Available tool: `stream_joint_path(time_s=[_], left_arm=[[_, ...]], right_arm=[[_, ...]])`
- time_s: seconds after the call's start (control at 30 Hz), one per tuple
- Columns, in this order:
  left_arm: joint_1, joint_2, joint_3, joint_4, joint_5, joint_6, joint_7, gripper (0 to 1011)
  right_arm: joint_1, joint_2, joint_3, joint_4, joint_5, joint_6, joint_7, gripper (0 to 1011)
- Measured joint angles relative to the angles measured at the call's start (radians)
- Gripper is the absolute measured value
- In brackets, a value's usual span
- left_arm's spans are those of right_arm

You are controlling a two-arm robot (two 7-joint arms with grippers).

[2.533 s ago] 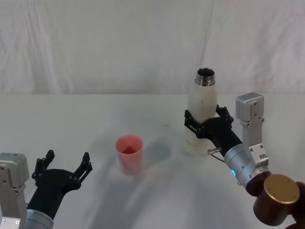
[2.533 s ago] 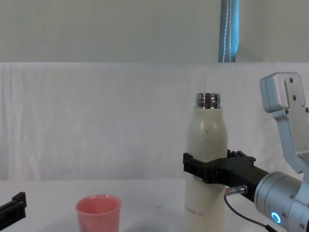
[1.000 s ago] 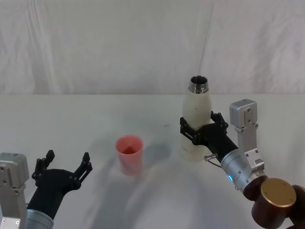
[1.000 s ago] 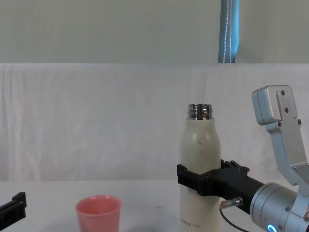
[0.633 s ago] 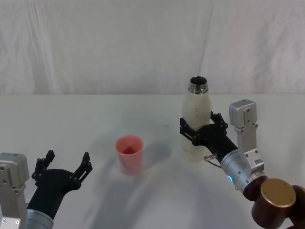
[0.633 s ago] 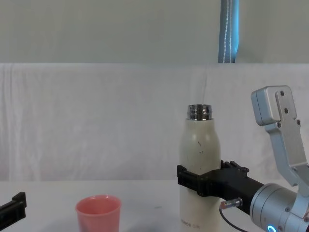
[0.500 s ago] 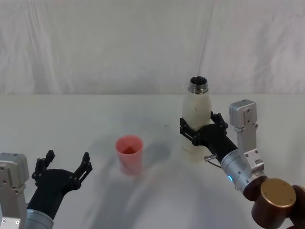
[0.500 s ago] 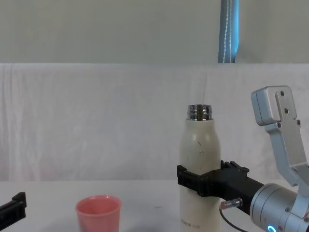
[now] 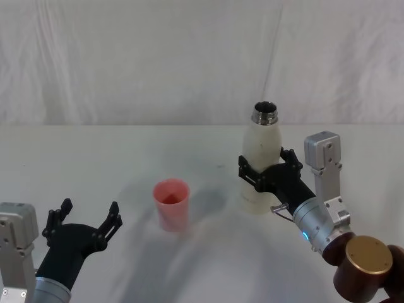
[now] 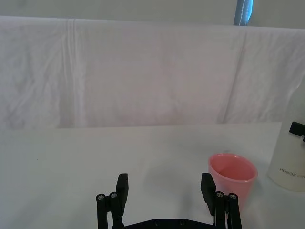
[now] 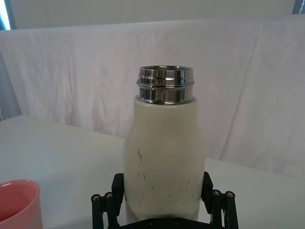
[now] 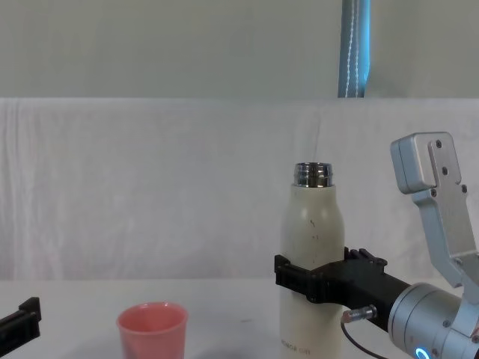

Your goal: Grasp the thermos with one hand and pour water into the cup lid.

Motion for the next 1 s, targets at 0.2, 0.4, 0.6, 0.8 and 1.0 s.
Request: stream_joint_path(time_s=[0.2, 0.4, 0.6, 0.8, 1.0], left_arm=[[0.000, 0.000, 0.000, 0.000, 0.000, 0.000, 0.000, 1001], [0.000, 0.000, 0.000, 0.000, 0.000, 0.000, 0.000, 1001], [0.000, 0.000, 0.000, 0.000, 0.000, 0.000, 0.000, 1001], [0.000, 0.000, 0.000, 0.000, 0.000, 0.000, 0.000, 1001], [0.000, 0.000, 0.000, 0.000, 0.000, 0.000, 0.000, 1001]], right_arm=[[0.000, 0.000, 0.000, 0.000, 0.000, 0.000, 0.000, 1001], [0.000, 0.000, 0.000, 0.000, 0.000, 0.000, 0.000, 1001], [-0.007, 0.003, 0.000, -0.008, 0.003, 0.007, 0.002, 1001], [-0.030, 0.013, 0.003, -0.034, 0.013, 0.018, 0.008, 1001], [-0.067, 0.028, 0.008, -0.077, 0.028, 0.031, 0.015, 1001]])
